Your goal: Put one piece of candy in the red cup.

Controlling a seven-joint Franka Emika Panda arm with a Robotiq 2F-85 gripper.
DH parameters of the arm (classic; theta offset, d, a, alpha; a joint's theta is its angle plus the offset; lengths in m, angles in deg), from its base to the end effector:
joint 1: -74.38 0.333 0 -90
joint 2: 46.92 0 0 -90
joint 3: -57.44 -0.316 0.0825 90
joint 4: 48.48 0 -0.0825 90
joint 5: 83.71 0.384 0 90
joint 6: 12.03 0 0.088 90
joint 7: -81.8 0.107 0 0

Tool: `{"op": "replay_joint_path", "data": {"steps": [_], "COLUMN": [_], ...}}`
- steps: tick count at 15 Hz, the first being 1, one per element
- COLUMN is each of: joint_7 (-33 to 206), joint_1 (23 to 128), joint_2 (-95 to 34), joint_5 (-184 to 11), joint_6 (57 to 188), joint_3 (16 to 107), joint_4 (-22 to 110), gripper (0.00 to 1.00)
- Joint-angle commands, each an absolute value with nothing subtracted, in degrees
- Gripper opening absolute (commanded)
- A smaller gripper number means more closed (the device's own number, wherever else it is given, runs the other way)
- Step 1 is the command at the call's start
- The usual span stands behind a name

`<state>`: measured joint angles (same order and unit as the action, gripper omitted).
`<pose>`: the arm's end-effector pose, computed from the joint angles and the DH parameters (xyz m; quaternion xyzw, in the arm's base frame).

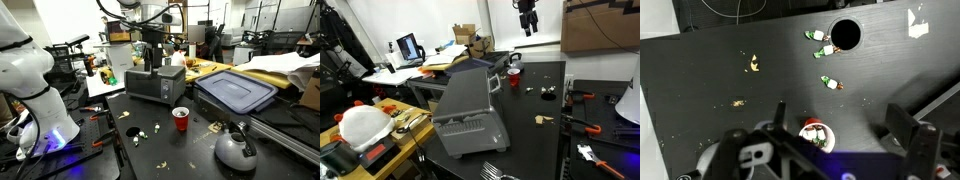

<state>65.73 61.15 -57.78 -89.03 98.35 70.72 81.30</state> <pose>0.4161 -0.2171 0.4241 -0.9946 0.0677 0.0787 0.0084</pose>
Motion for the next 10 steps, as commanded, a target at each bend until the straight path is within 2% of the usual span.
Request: {"op": "replay_joint_path", "data": {"steps": [1,10], "joint_7": [62.20,63.40], "joint_1": [61.74,61.77], "joint_2": [-59.23,-57.87], "joint_5": [-89.31,-89.00], "joint_6": [97.35,98.26], "joint_3": [71.34,71.20], "joint_4": [81.53,81.23], "gripper": [1.00,1.00]}}
